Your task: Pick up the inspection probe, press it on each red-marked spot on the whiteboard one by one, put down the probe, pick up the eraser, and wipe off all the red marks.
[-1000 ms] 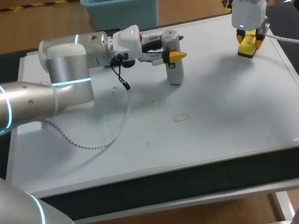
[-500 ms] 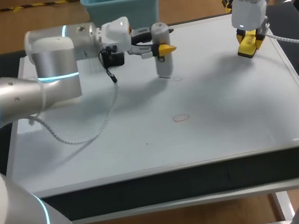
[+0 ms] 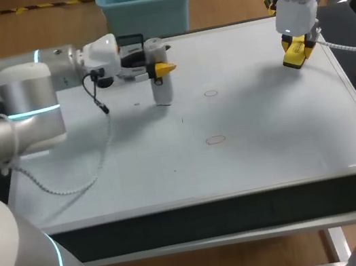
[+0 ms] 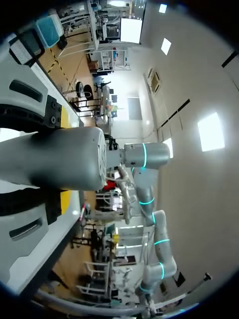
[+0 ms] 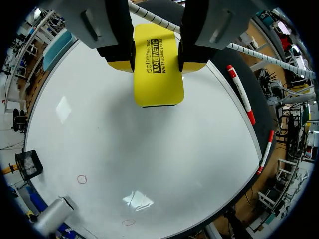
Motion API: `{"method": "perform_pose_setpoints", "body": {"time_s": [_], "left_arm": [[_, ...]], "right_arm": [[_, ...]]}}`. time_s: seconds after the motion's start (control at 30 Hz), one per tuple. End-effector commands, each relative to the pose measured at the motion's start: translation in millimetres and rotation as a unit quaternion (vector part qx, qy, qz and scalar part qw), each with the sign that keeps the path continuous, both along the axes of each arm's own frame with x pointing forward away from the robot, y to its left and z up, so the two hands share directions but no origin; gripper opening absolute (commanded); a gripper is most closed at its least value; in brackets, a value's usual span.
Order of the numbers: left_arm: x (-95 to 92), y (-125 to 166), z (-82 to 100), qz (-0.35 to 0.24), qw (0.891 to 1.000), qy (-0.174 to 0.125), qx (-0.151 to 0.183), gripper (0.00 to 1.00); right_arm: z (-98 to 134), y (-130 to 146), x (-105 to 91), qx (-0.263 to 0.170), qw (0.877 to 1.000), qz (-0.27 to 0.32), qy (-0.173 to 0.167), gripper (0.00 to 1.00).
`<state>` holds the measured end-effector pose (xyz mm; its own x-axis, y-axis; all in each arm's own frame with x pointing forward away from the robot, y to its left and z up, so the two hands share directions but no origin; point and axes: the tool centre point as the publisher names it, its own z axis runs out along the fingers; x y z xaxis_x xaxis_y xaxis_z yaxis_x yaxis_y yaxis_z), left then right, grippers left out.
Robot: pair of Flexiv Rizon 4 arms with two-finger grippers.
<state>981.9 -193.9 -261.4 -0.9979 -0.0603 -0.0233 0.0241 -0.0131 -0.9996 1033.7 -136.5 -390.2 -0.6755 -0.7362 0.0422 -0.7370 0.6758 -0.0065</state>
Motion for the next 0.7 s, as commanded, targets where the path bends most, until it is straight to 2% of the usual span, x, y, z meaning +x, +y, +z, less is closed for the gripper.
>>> {"method": "perform_pose_setpoints", "body": {"time_s": [0.03,0.13,0.33,0.4,0.7], "left_arm": [[-10.3,28,1.8,0.035,0.999,0.003,0.001,0.0],[-7.3,43,-1.9,0.04,0.999,0.014,0.007,0.0],[-2.1,69,-5.5,0.05,0.999,0.021,-0.006,0.0],[-1.4,77,-5.5,0.054,0.998,0.016,-0.014,0.0],[3.4,102,2.7,0.068,0.998,0.005,-0.013,0.0]], "right_arm": [[1,0,0.8,-0.001,1.0,0.001,0.001,0.0],[1,0,0.8,-0.001,1.0,0.001,0.001,0.0],[1,0,0.8,-0.001,1.0,0.001,0.001,0.0],[1,0,0.8,-0.001,1.0,0.001,0.001,0.0],[1,0,0.8,-0.001,1.0,0.001,0.001,0.0]]}}
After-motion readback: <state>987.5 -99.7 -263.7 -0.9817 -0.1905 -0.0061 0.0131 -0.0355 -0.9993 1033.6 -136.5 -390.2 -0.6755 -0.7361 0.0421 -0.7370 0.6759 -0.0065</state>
